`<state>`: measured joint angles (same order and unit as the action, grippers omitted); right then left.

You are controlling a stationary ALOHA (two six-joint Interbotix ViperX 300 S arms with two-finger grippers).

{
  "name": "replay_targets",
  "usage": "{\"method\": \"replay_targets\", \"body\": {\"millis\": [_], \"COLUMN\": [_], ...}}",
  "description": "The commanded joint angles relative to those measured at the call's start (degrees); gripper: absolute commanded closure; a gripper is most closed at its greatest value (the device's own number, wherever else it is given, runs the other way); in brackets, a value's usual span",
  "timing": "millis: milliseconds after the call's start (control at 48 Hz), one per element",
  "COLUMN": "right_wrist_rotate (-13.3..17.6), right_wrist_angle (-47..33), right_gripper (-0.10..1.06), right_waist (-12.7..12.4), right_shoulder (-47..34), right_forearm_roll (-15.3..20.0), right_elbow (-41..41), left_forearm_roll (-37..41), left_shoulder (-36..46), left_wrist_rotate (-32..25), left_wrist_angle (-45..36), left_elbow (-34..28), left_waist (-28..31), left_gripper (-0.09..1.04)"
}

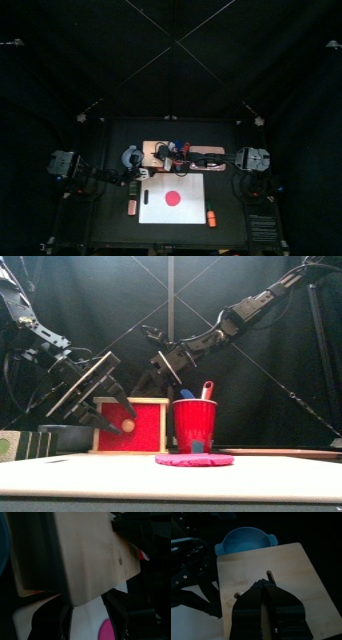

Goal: Get the cutter from the drawer then cut the dough then place the extra dough in the bowl
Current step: Open the drawer

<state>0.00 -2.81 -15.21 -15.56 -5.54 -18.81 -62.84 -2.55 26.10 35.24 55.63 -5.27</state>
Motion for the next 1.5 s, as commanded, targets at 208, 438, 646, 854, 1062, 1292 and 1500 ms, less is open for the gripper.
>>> {"method": "replay_targets", "body": {"millis": [208,438,646,854,1062,1292,1500], "right_wrist_rotate": [0.0,0.1,0.1,0.1,0.3,0.4,0.4], "right_wrist_angle": [0.3,0.3,0.3,0.3,0.4,0.3,0.3], "right_gripper": [0.92,0.92,0.92,0.92,0.92,0.92,0.92], "right_waist": [0.0,0.1,0.1,0.0,-0.2,-0.3,-0.4], "right_shoulder": [1.4,1.4,1.2,1.1,1.1,1.1,1.1], "right_forearm_roll": [0.1,0.0,0.0,0.0,0.0,0.0,0.1], "right_elbow": [1.0,1.1,1.1,1.2,1.3,1.4,1.4], "left_forearm_roll": [-1.5,-1.4,-1.4,-1.7,-1.8,-1.9,-1.9], "left_shoulder": [-1.0,-1.3,-1.7,-1.8,-2.2,-2.2,-2.2], "left_wrist_rotate": [-0.3,-0.3,-0.3,-0.4,-0.5,-0.6,-0.6], "left_wrist_angle": [3.6,3.7,3.3,3.3,3.3,3.3,3.3], "left_elbow": [-1.8,-2.0,-2.1,-1.8,-1.9,-1.8,-1.6], "left_waist": [0.3,0.3,0.0,-0.5,-3.3,-6.1,-7.5], "left_gripper": [0.17,0.32,0.36,0.36,0.36,0.35,0.35]}}
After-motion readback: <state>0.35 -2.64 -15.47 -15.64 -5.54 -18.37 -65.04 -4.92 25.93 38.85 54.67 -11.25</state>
